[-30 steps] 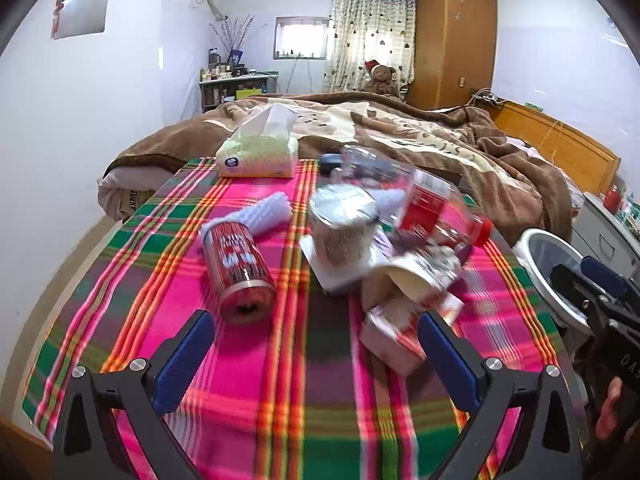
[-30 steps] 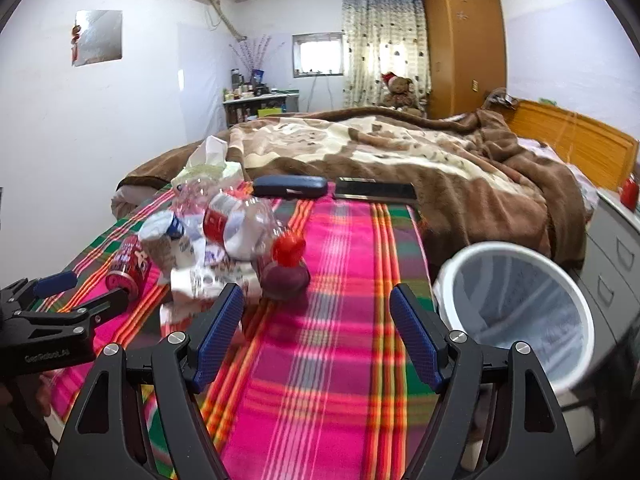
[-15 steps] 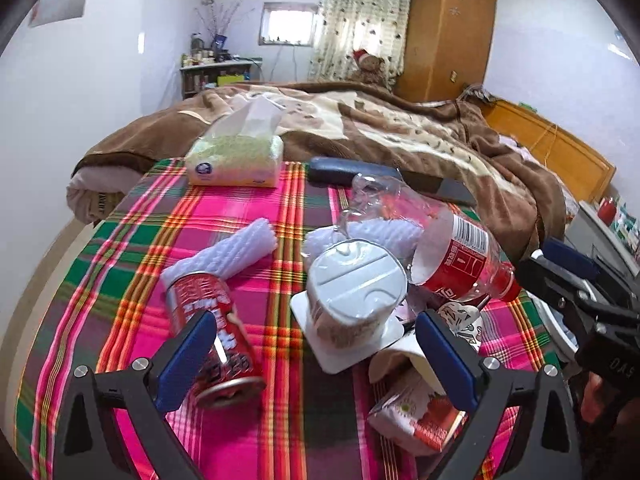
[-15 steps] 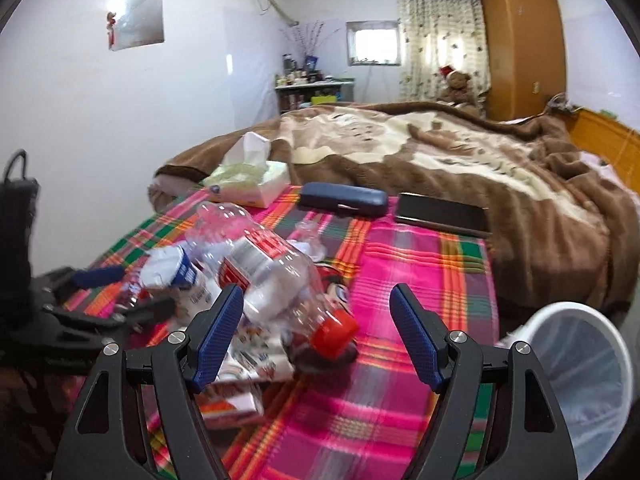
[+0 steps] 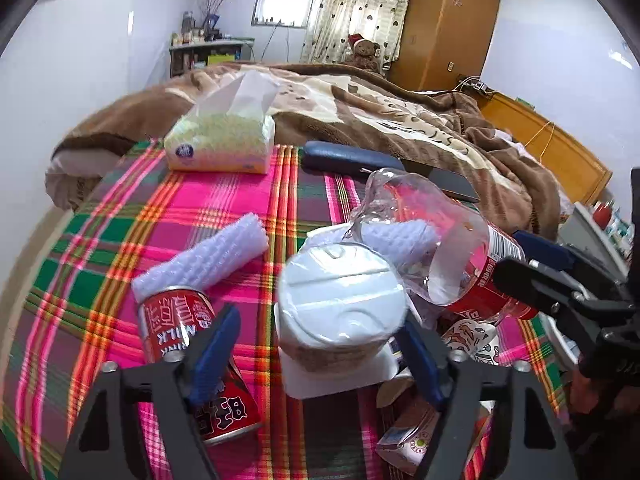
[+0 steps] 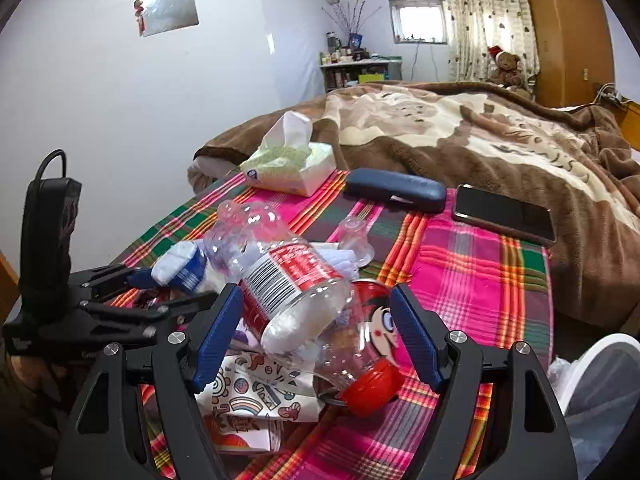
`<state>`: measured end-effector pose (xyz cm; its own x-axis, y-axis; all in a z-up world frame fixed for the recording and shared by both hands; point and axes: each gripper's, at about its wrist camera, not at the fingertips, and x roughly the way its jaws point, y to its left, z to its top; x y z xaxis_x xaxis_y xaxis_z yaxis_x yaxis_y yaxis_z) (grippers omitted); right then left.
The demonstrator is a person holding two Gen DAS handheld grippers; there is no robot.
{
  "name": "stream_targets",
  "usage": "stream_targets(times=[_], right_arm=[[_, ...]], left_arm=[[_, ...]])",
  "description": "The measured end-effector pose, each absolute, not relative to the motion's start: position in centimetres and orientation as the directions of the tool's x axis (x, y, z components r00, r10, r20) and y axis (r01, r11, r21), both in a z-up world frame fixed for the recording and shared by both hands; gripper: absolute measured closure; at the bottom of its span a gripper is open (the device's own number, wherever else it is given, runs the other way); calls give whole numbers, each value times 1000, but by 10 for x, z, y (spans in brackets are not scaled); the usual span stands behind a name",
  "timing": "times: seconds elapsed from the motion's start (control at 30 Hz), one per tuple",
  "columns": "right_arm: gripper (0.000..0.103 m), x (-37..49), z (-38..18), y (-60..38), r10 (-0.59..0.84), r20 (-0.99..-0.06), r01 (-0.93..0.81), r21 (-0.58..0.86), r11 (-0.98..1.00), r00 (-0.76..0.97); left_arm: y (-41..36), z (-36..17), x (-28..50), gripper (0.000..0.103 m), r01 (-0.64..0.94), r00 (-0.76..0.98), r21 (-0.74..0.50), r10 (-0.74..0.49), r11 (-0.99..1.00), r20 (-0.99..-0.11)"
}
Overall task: Collect trash
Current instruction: 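Grasp the white yogurt cup with the left tool while the right tool grasps the clear bottle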
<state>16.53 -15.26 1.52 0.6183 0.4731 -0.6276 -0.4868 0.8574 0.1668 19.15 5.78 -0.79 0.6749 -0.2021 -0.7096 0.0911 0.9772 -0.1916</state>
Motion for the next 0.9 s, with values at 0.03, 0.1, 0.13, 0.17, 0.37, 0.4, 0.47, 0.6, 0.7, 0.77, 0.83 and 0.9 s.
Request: stream_targets(times=[0.03,0.1,0.13,0.17,0.37,0.4,0.47,0.6,0.7,0.77,0.83,0.9], right_arm=[[26,165,15,-150,480,-630,-493,171,853,610],[26,166,13,-147,489,-634,-505,174,845,600],[26,166,13,-145,489,-635,-507,172,844,598],[26,168,12,-145,487,-638,-506,172,845,596],[28,170,6,-142,492,-664,-507,192,840,564],[30,168,6,-142,491,-662,-505,191,841,567],[31,166,8,-141,489,-661,-503,191,843,569],[32,161,8,-141,482,-658,-500,181,847,578],[33,158,8,-145,488,-648,-490,197,849,585],[34,155,9,-148,495,-638,-481,215,850,590],[34,152,10,-150,498,-627,-469,229,853,600],[35,148,11,-155,500,-613,-451,249,857,612]], left_arm=[[59,-9,193,34,88,673,-188,-197,978,-712],[62,-11,194,36,85,671,-190,-197,978,-715],[62,-11,194,37,89,671,-195,-204,977,-713],[63,-11,193,41,91,671,-195,-205,977,-713],[68,-12,190,41,77,673,-211,-207,974,-710],[69,-12,189,41,74,675,-217,-209,973,-708],[70,-11,188,41,68,681,-231,-214,971,-700],[71,-7,184,41,65,691,-230,-210,971,-692],[72,-6,181,41,60,693,-235,-210,970,-689],[71,-3,178,41,63,700,-222,-202,973,-686],[68,0,174,41,71,707,-211,-198,975,-679],[65,4,169,41,77,713,-208,-200,975,-672]])
